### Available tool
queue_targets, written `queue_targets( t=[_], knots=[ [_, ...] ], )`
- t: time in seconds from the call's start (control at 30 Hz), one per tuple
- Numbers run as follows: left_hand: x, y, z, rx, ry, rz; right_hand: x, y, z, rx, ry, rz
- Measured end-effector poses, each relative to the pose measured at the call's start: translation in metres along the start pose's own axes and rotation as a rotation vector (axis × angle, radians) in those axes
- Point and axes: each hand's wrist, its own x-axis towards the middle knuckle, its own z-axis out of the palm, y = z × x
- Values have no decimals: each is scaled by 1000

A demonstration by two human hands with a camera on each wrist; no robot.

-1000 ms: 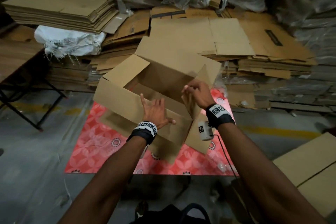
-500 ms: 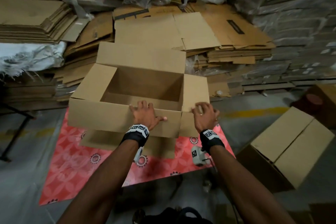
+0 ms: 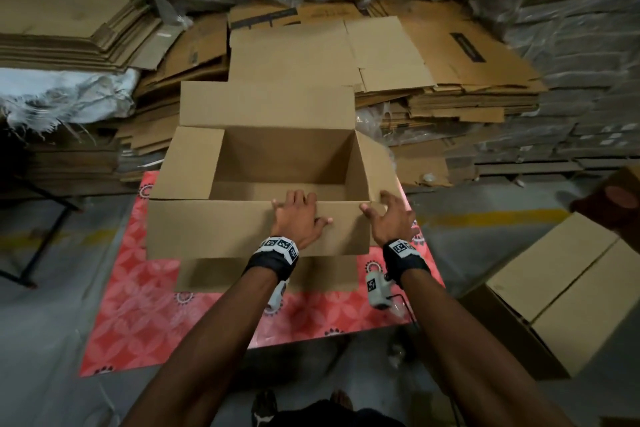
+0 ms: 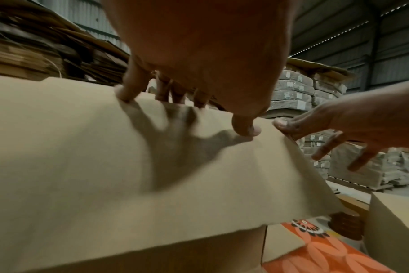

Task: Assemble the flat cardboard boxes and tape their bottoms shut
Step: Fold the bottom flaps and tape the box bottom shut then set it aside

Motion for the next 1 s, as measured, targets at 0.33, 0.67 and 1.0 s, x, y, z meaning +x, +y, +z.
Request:
queue_targets(
  t=[0.33,0.67,1.0],
  knots=[
    [-21,-90,-27,-683,92,-158,-51,-89,58,-265,-29,-754],
    [-23,-236,-55,-296,-120,-303,-86,-196,133,-288,-207,-795],
    [21,-264,-52,23,-319,128,-95,-217,156,-181,-97,-495]
  ],
)
